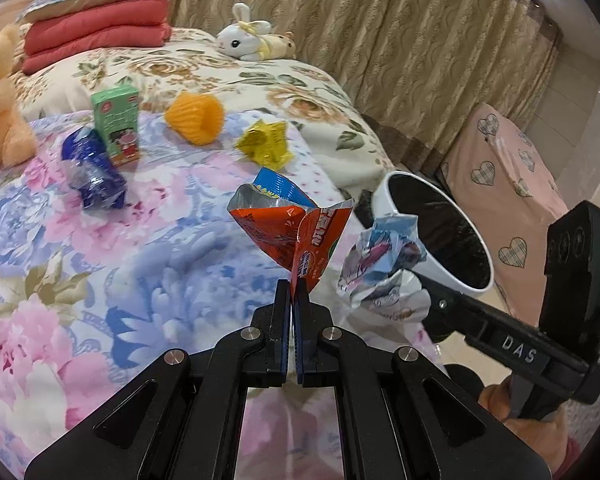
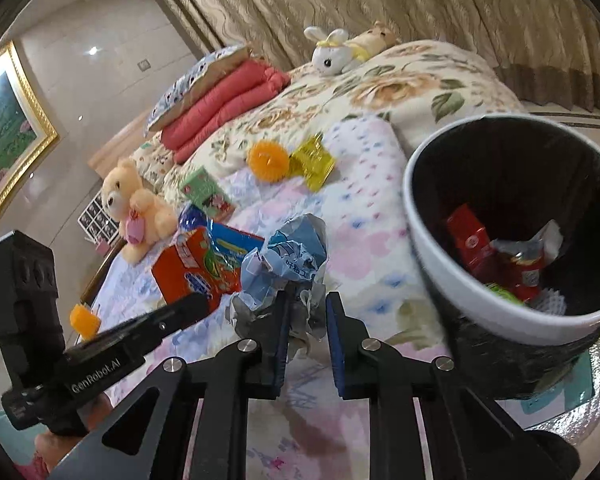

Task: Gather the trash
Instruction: 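Carry the orange wrapper and crumpled tissue over the bin with both grippers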

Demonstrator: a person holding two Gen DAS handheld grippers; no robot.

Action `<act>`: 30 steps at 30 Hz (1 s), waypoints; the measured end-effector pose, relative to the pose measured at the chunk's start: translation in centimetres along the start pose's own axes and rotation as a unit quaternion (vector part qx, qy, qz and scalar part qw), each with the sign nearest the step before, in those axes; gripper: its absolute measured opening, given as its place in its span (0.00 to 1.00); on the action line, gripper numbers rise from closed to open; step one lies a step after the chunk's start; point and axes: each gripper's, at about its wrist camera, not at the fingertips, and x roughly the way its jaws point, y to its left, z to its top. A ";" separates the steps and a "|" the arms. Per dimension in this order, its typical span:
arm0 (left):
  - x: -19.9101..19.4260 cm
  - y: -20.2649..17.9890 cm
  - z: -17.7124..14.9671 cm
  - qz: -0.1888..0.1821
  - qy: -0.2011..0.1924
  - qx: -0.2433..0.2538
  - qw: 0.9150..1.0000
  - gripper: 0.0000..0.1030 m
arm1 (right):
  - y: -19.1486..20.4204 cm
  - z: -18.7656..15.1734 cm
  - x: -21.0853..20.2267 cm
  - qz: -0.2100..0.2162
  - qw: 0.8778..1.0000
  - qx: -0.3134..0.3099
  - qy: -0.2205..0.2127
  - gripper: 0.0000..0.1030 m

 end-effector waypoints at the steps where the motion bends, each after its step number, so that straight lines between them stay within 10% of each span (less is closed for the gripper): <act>1: 0.0 -0.3 0.1 -0.002 0.000 0.003 1.000 0.01 | -0.3 0.2 -0.4 -0.002 1.000 0.002 -0.005 0.17; 30: 3.7 -10.3 2.1 -0.057 0.018 0.088 0.994 0.01 | -9.2 2.6 -7.1 -0.067 0.992 0.073 -0.072 0.17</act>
